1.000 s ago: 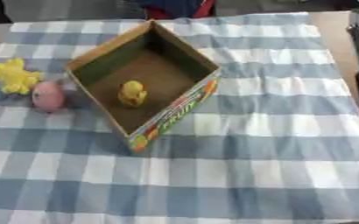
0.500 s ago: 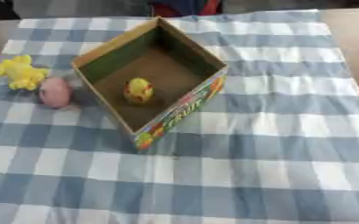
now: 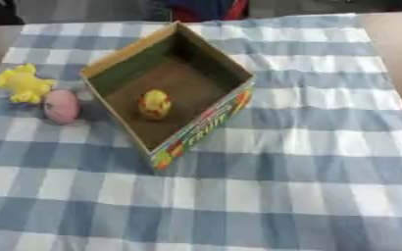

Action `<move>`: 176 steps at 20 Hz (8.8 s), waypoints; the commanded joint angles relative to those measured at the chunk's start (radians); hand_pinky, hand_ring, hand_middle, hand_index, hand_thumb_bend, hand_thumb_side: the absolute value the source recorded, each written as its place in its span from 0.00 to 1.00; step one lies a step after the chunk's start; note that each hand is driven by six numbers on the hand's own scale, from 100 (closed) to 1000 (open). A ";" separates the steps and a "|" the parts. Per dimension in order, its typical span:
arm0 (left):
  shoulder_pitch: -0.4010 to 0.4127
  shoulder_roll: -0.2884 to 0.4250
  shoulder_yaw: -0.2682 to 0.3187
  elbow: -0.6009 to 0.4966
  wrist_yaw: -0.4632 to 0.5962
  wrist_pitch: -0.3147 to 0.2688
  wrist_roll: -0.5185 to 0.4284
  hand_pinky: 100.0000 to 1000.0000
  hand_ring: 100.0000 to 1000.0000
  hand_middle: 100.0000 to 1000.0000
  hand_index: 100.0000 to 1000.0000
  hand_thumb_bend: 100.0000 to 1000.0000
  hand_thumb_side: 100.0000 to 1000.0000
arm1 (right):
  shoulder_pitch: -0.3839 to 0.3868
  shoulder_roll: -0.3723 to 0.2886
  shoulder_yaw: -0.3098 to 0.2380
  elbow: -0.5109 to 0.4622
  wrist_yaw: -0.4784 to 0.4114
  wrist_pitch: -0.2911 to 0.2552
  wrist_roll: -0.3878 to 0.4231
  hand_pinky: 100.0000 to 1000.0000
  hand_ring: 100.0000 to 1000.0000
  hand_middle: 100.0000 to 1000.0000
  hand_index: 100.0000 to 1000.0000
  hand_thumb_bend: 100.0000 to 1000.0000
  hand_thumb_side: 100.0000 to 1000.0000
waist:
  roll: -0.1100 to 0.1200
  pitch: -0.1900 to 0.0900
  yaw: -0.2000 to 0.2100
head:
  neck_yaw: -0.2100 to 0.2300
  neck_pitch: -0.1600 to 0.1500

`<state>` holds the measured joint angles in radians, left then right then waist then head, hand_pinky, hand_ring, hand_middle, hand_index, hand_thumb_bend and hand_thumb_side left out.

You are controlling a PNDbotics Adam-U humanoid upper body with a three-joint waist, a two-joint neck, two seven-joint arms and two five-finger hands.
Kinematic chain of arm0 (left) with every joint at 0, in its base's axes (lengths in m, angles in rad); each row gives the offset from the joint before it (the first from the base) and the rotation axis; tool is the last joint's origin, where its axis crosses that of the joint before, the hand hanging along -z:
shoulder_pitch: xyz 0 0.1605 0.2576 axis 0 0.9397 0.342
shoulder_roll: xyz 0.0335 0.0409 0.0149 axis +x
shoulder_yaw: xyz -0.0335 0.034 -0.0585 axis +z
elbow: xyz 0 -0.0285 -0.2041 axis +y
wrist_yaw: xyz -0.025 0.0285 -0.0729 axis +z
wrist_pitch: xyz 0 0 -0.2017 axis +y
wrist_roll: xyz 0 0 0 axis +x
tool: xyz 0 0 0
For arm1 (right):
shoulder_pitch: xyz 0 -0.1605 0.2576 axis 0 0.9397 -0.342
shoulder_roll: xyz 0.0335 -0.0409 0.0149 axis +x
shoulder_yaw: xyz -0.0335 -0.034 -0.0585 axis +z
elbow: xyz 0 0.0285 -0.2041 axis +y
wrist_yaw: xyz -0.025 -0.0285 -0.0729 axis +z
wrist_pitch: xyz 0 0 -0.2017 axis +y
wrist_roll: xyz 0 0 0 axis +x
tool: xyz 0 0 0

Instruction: Pick up objects on the table and place them in the box.

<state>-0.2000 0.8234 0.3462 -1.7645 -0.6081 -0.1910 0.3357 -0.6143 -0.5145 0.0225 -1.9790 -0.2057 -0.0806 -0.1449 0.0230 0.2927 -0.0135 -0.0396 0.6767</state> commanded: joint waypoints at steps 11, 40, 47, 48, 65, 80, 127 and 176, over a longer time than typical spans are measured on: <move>-0.160 0.236 -0.146 0.340 -0.160 -0.285 -0.386 0.52 0.81 0.76 0.92 0.65 0.70 | -0.006 -0.028 -0.009 -0.021 -0.005 0.011 0.002 0.63 0.69 0.66 0.86 0.00 0.88 | 0.004 -0.032 -0.016 | 0.015 -0.012; -0.401 0.130 -0.382 0.577 -0.266 -0.469 -0.623 0.52 0.82 0.80 0.95 0.75 0.59 | -0.011 -0.004 0.005 -0.021 -0.001 0.030 0.033 0.64 0.68 0.64 0.85 0.00 0.90 | 0.011 -0.026 -0.051 | 0.040 -0.030; -0.443 0.097 -0.405 0.589 -0.229 -0.496 -0.707 0.52 0.83 0.82 0.96 0.78 0.51 | -0.011 0.001 0.005 -0.021 -0.002 0.035 0.034 0.64 0.68 0.64 0.85 0.00 0.90 | 0.012 -0.024 -0.058 | 0.037 -0.036; -0.448 0.092 -0.407 0.591 -0.214 -0.502 -0.721 0.52 0.83 0.82 0.96 0.79 0.50 | -0.011 0.001 0.006 -0.021 -0.002 0.036 0.034 0.64 0.68 0.64 0.85 0.00 0.90 | 0.012 -0.023 -0.059 | 0.037 -0.037; -0.509 0.034 -0.444 0.597 0.065 -0.448 -0.990 0.48 0.79 0.80 0.97 0.68 0.26 | -0.022 0.025 0.008 -0.021 0.011 0.069 0.037 0.64 0.68 0.63 0.84 0.00 0.91 | 0.021 -0.019 -0.073 | 0.044 -0.043; -0.540 -0.006 -0.468 0.614 0.018 -0.435 -1.059 0.44 0.78 0.77 0.91 0.52 0.12 | -0.024 0.032 0.007 -0.021 0.007 0.071 0.042 0.64 0.68 0.62 0.84 0.00 0.91 | 0.023 -0.012 -0.083 | 0.051 -0.048; -0.722 -0.073 -0.368 0.410 -0.322 -0.184 -0.614 0.12 0.50 0.32 0.42 0.00 0.04 | -0.030 0.050 0.002 -0.021 -0.004 0.076 0.042 0.65 0.68 0.62 0.84 0.00 0.92 | 0.029 -0.009 -0.099 | 0.061 -0.060; -0.773 -0.461 -0.504 0.514 -0.489 -0.354 -0.832 0.20 0.58 0.45 0.65 0.25 0.27 | -0.093 0.139 0.015 -0.021 -0.039 0.080 0.040 0.65 0.69 0.62 0.84 0.00 0.93 | 0.024 0.014 -0.141 | 0.088 -0.050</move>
<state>-0.9581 0.3482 -0.1585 -1.2391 -1.0976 -0.5440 -0.4778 -0.6951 -0.3636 0.0486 -1.9790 -0.2456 -0.0028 -0.1029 0.0501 0.3318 -0.1558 0.0503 0.6240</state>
